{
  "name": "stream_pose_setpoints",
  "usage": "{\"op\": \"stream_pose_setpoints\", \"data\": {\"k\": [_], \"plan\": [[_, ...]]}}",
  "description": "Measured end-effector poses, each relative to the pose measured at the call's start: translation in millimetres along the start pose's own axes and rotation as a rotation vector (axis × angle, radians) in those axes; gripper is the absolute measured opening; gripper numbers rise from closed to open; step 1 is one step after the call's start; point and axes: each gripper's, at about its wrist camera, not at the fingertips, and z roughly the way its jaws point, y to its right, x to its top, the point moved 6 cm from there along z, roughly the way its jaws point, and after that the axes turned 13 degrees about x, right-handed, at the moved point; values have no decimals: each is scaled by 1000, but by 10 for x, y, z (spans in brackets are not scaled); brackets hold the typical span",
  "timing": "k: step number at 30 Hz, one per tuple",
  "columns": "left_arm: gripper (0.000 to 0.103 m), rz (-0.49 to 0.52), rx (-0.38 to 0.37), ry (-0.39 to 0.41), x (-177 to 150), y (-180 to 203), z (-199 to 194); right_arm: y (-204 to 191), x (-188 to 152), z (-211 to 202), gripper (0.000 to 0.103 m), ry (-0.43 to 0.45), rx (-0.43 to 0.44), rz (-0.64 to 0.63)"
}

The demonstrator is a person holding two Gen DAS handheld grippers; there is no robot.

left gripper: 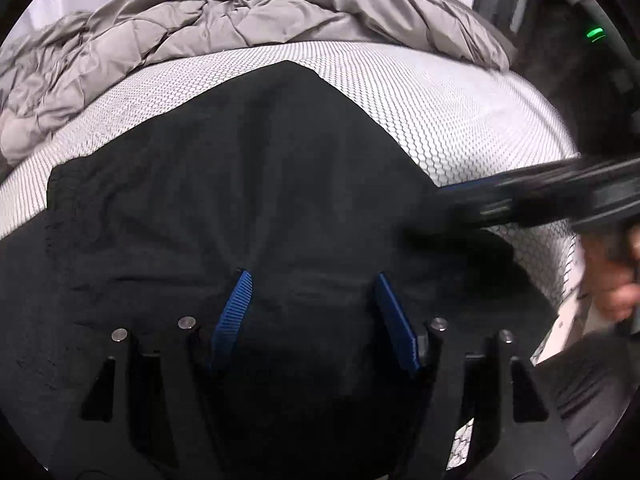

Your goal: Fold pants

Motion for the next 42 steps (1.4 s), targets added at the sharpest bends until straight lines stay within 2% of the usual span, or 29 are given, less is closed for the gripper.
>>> {"op": "stream_pose_setpoints", "data": {"k": [3, 6, 10, 14, 17, 18, 19, 20, 22, 23, 24, 26, 28, 31, 33, 35, 36, 40, 42], "plan": [[62, -26, 2, -29, -4, 26, 26, 180, 156, 260, 45, -18, -36, 1], [63, -6, 22, -23, 2, 78, 68, 345, 495, 347, 32, 18, 3, 75], [63, 6, -9, -23, -14, -24, 68, 492, 1085, 456, 29, 26, -5, 64], [63, 3, -42, -33, -10, -75, 61, 686, 1505, 675, 24, 19, -48, 44], [64, 20, -55, -38, -23, -95, 27, 783, 1781, 792, 21, 56, -156, 5], [66, 19, -73, -42, -14, -110, 13, 831, 1853, 825, 21, 63, -184, 26], [66, 8, -94, -43, 5, -140, 3, 830, 1867, 773, 22, 64, -152, 79], [66, -7, -115, -41, 20, -177, -5, 812, 1872, 718, 26, 66, -115, 105], [66, -61, -167, -39, 35, -303, -62, 699, 1723, 446, 41, 78, -44, 118], [66, -99, -192, -38, 39, -387, -97, 654, 1620, 326, 52, 82, -24, 107], [69, -142, -211, -32, 48, -485, -133, 594, 1488, 203, 53, 92, -6, 93], [73, -202, -207, -6, 62, -668, -168, 462, 1180, 58, 53, 106, 29, 73], [73, -236, -183, 13, 46, -815, -170, 418, 855, 44, 53, 77, 46, 90], [73, -227, -198, 45, -17, -855, -167, 337, 505, 190, 52, 50, 11, 93], [73, -194, -178, 62, -72, -830, -177, 260, 303, 242, 42, 45, -61, 28], [74, -157, -151, 102, -102, -808, -227, 187, 168, 187, 34, 34, -58, -4], [74, -153, -147, 113, -153, -788, -266, 158, 106, 145, 34, 33, -50, -3], [74, -271, -166, 65, -169, -876, -324, 65, -267, 2, 34, -3, -40, -56], [74, -277, -125, 32, -117, -845, -337, -35, -371, -66, 34, -7, -62, -118]]}}
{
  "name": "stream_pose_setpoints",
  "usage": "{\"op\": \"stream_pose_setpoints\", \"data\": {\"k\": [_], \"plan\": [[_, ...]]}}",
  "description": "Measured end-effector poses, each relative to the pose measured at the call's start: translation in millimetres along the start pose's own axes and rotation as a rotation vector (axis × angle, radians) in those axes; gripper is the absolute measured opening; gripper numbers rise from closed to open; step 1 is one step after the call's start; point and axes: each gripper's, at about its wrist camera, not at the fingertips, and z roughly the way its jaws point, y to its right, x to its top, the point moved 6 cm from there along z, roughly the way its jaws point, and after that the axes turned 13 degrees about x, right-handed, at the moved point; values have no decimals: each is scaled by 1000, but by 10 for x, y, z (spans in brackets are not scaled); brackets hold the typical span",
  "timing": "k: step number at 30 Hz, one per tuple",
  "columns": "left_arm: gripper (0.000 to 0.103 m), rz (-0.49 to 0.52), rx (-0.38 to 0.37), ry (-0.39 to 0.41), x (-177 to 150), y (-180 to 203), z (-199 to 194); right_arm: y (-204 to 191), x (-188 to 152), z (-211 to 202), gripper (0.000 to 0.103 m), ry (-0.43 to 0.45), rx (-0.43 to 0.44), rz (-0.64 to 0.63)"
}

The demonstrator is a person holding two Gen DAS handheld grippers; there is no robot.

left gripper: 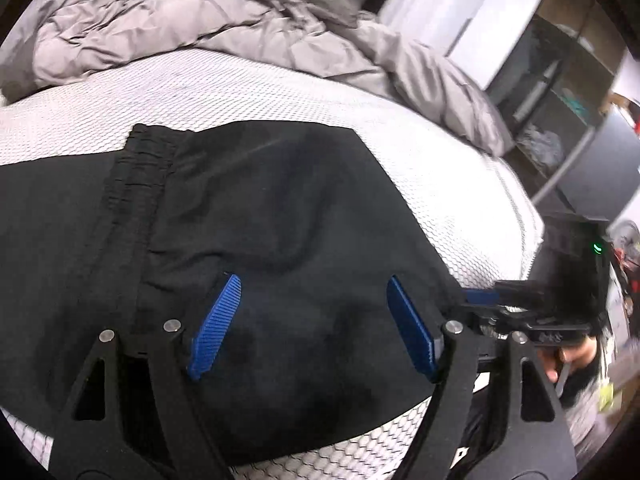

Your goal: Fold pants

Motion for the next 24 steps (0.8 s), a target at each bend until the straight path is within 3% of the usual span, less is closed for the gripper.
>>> {"op": "stream_pose_setpoints", "data": {"k": [1, 3, 9, 11, 12, 16, 19, 22, 24], "plan": [[74, 17, 36, -10, 17, 46, -14, -44, 14, -48, 35, 10, 10, -13], [74, 41, 67, -6, 62, 212, -24, -41, 78, -89, 47, 32, 40, 7], [76, 233, 15, -30, -156, 796, 378, 221, 443, 166, 47, 0, 41, 134], [76, 299, 103, -59, -260, 851, 497, 191, 516, 240, 47, -23, 27, 89], [77, 327, 115, -30, -282, 879, 468, 175, 557, 294, 47, -47, 17, 55], [78, 338, 109, -29, -345, 877, 482, 227, 767, 519, 48, -114, -9, -6], [79, 333, 106, -31, -373, 868, 474, 281, 1024, 757, 48, -134, 18, -24], [79, 336, 103, -33, -360, 877, 490, 400, 1412, 965, 40, -123, 12, -16], [79, 335, 93, -33, -374, 841, 484, 451, 1692, 1149, 28, -125, -13, -29]]}}
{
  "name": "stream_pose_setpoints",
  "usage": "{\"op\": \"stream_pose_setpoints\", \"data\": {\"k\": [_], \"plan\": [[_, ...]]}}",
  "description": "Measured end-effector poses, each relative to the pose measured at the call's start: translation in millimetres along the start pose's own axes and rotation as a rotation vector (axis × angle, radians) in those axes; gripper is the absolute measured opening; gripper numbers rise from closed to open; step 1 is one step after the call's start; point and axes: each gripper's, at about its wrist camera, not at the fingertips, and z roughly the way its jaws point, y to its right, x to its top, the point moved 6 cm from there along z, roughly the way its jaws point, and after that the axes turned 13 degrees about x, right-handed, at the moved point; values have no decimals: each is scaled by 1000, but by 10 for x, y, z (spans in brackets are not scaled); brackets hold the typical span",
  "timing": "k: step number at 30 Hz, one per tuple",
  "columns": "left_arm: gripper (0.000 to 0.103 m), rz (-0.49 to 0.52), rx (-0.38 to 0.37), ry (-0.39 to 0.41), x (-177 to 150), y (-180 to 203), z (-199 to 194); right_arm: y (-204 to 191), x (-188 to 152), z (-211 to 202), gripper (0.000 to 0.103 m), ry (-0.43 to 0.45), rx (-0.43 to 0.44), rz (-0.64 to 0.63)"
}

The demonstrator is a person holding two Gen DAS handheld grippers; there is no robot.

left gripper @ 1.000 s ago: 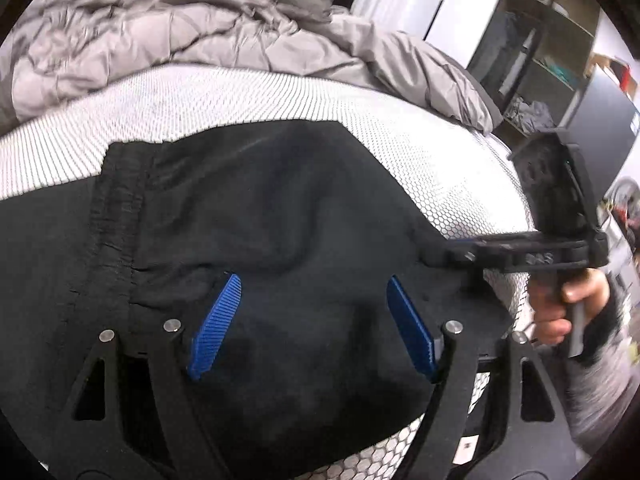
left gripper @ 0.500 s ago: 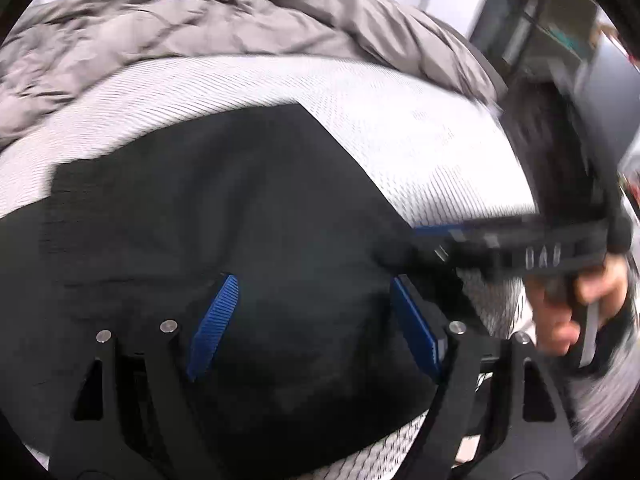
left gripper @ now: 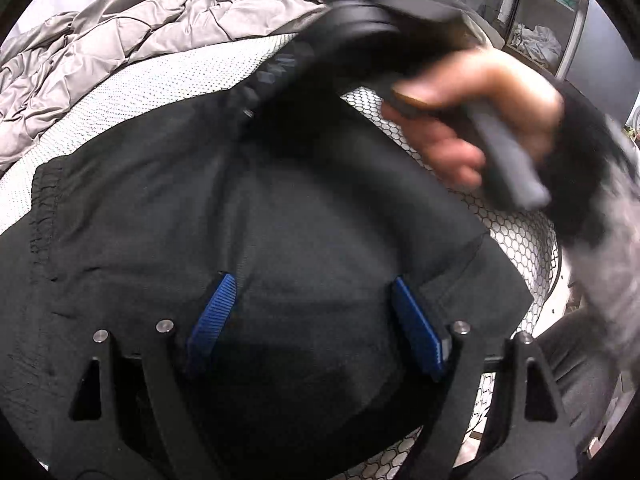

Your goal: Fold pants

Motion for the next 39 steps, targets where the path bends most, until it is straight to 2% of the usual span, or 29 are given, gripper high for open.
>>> {"op": "stream_pose_setpoints", "data": {"k": [4, 7, 8, 11, 15, 18, 20, 22, 24, 25, 30, 32, 34, 36, 38, 39], "plan": [[79, 15, -16, 2, 12, -40, 1, 139, 462, 178, 27, 25, -95, -4], [79, 15, -41, 5, 4, -79, -72, 219, 650, 104, 29, 72, -173, 31], [79, 2, -60, 7, 9, -115, -118, 212, 662, 11, 29, 97, -174, 49], [79, -67, -88, 37, 40, -343, -308, 44, 525, -403, 33, 195, -215, 42], [79, -163, -23, 104, 55, -778, -473, -445, 27, -857, 35, 292, -217, -61], [79, -212, 9, 96, 56, -1012, -366, -773, -389, -775, 35, 268, -143, -103], [79, -208, 11, 56, 38, -1051, -217, -882, -600, -528, 35, 200, -117, -135], [78, -172, 22, 36, -1, -1067, -100, -913, -746, -181, 35, 98, -176, -197], [77, -158, 28, 18, -51, -1070, -16, -837, -861, -2, 35, 23, -261, -267], [77, -150, 35, 23, -73, -1077, -29, -816, -885, -14, 35, 29, -271, -288], [77, -102, 60, 16, -90, -1070, -72, -472, -901, -428, 35, 76, -275, -162], [77, -134, 47, 58, 35, -1132, -211, -545, -855, -530, 35, 118, -222, -143], [77, -158, 36, 82, 238, -1208, -203, -724, -746, -542, 35, 163, -191, -193], [75, -168, 53, 50, 400, -1288, -34, -820, -607, -433, 35, 176, -190, -228], [64, -166, 110, -33, 427, -1365, 265, -806, -435, -239, 35, 155, -122, -193], [63, -157, 144, -59, 404, -1400, 371, -741, -352, -109, 35, 131, -69, -152]]}}
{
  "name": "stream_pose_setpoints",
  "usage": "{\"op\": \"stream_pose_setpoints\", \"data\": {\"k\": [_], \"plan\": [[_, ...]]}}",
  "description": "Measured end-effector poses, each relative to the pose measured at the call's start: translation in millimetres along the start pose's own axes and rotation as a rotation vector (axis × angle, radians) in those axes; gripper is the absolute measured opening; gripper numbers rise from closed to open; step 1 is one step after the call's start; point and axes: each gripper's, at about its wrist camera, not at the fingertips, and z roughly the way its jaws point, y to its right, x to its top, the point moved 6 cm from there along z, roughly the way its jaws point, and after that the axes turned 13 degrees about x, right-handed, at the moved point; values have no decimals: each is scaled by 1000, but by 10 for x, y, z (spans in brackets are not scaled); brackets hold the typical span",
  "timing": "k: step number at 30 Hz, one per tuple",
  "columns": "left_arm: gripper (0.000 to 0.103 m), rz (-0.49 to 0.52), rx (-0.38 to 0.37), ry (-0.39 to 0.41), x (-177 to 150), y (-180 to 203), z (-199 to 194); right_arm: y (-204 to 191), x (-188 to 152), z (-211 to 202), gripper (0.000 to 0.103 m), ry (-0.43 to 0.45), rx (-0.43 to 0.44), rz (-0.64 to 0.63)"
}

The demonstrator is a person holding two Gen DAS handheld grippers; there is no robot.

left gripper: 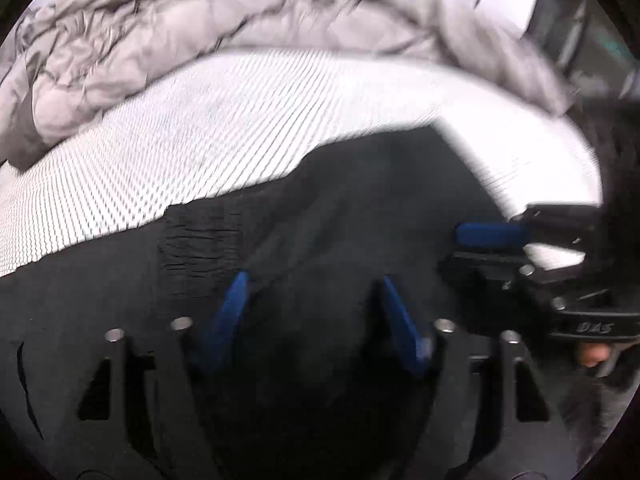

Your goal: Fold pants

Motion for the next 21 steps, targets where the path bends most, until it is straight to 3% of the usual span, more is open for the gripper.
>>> {"op": "stream_pose_setpoints", "data": {"k": [3, 6, 10, 13, 16, 18, 19, 21], "plan": [[60, 57, 35, 17, -21, -1, 9, 152, -32, 240, 29, -102, -57, -4], [60, 69, 47, 37, -78, -48, 2, 305, -36, 30, 29, -85, -155, -19], [60, 71, 59, 39, -126, -37, -105, 505, -109, -260, 30, -57, -209, 27], [60, -13, -29, 68, -19, -69, -350, 406, -110, -390, 30, -23, -199, 10], [60, -62, -23, 113, 199, -87, -388, 245, 15, -390, 31, 32, -161, -18], [60, -67, -14, 75, 313, -60, -160, 138, 159, -209, 31, 58, -77, 1], [59, -60, 1, 18, 323, -51, 42, 139, 231, -77, 31, 62, -21, 33], [47, -53, 29, -28, 287, -62, 237, 228, 230, 151, 31, 13, -6, 99]]}}
